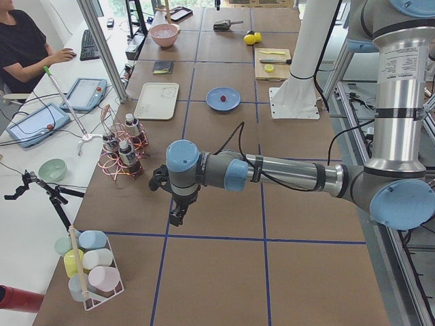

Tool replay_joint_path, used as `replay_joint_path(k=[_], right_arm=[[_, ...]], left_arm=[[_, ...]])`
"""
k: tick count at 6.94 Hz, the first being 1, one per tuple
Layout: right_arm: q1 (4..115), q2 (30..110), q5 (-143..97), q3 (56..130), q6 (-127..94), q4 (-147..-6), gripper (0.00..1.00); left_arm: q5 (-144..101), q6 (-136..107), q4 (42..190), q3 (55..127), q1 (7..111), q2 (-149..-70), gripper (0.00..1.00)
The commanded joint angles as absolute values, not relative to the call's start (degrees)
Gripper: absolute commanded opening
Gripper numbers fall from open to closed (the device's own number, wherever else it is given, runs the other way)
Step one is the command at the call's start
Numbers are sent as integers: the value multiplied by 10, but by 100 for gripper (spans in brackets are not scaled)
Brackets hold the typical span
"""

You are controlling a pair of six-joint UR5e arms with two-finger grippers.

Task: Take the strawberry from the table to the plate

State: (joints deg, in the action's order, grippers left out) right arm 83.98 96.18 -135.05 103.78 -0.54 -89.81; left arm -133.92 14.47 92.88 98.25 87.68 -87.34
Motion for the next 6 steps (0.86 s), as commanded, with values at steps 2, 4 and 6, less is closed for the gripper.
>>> replay_joint_path(k=[2,4,6], right_arm=[[851,961,-1343,1030,20,-901,100],[851,962,-1351,1025,10,-904,100],[850,964,-1351,1023,11,-901,100]], left_arm=[[-1345,66,918,976,876,-870,100],[-1344,66,922,972,875,-869,100],[-1345,69,925,972,874,-869,100]])
